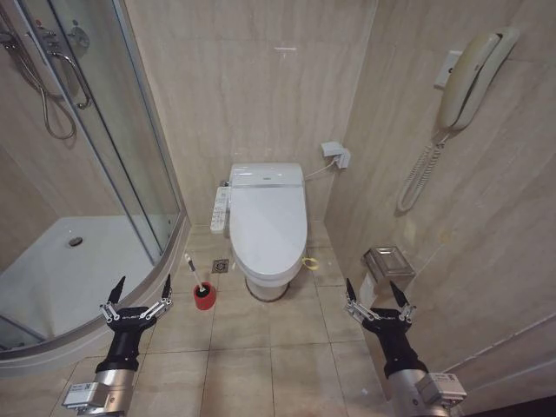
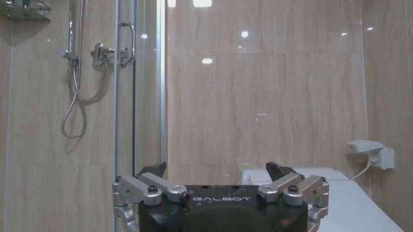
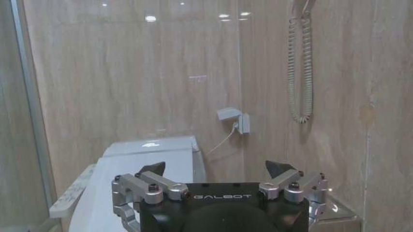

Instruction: Open the toilet lid, clean the toilet bowl with a toilet brush, close the toilet lid, and flush.

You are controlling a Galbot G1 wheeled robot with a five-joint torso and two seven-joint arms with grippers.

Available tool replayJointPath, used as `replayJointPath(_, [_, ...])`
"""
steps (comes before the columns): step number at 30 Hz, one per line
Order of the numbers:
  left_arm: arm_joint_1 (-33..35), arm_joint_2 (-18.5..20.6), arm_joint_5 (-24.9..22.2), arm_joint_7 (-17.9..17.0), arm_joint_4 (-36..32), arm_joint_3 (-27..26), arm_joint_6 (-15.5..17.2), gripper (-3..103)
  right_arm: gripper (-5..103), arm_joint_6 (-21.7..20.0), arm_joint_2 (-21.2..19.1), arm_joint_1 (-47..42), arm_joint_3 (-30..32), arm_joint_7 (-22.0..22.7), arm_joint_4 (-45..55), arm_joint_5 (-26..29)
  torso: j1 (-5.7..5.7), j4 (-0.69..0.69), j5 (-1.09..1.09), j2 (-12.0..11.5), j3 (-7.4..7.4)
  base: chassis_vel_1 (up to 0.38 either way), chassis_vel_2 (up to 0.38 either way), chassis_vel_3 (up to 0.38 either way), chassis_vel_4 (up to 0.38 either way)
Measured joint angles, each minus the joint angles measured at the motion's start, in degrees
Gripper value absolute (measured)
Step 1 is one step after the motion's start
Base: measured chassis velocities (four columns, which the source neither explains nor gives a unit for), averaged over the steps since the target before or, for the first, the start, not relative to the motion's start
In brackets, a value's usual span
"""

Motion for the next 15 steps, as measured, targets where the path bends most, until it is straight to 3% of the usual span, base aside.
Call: replayJointPath(15, [0.0,0.0,0.0,0.0,0.0,0.0,0.0,100,100,-0.2,-0.2,0.0,-0.1,-0.1,0.2,0.1,0.0,0.0,0.0,0.0,0.0,0.0,0.0,0.0,0.0])
